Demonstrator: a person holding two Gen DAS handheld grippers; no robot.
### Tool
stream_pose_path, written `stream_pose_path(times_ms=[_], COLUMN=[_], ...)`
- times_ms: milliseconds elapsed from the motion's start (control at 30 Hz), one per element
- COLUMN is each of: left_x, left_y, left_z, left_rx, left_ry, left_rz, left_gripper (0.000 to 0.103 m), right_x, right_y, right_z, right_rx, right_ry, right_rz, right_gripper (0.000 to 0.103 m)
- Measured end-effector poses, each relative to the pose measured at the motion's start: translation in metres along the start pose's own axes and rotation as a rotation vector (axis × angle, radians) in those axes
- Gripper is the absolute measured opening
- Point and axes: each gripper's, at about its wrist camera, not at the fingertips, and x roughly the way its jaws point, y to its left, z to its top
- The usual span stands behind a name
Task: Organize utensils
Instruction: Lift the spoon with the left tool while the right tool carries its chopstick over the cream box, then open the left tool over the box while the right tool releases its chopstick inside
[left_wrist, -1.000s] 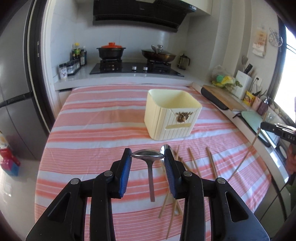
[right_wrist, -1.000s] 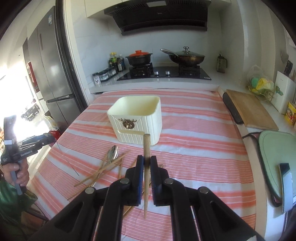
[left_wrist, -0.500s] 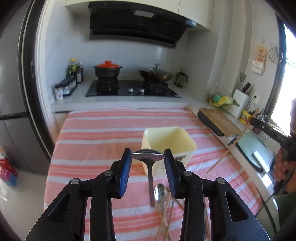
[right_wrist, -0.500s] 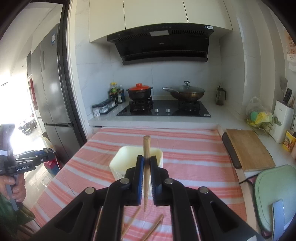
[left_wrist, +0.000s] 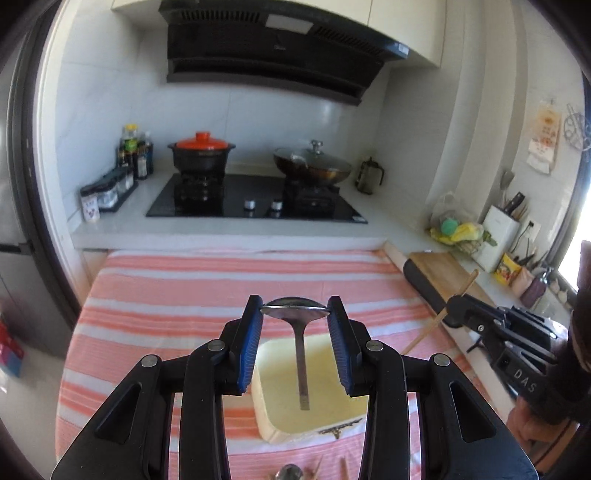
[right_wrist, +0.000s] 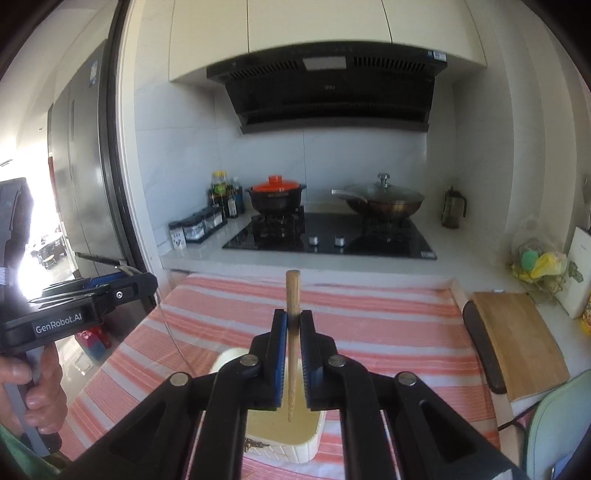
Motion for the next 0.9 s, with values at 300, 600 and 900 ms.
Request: stream_pose_path(times_ms=[300,600,900], left_x=[0.065,-0.071,-0.162], left_y=[-0.004,0.022,0.044], left_z=[-0.039,-0.080,-0.254], left_rx=[-0.039,0.078,0.043], left_ry=[0.180,0.037,0.076], left_rz=[0.041,0.013,0.132], left_gripper=[0.043,0.092,0.096], right_x=[0.070,-0.041,-0.138], right_y=[-0.014,-0.009,0.007], right_z=[-0.035,-0.054,-0.236], right_rx=[0.061,-0.005,-0.015], right_ry=[0.208,0.056,0.060], right_rz=[0.007,-0.022,-0.219], right_gripper=[0.011,0.054,0.061])
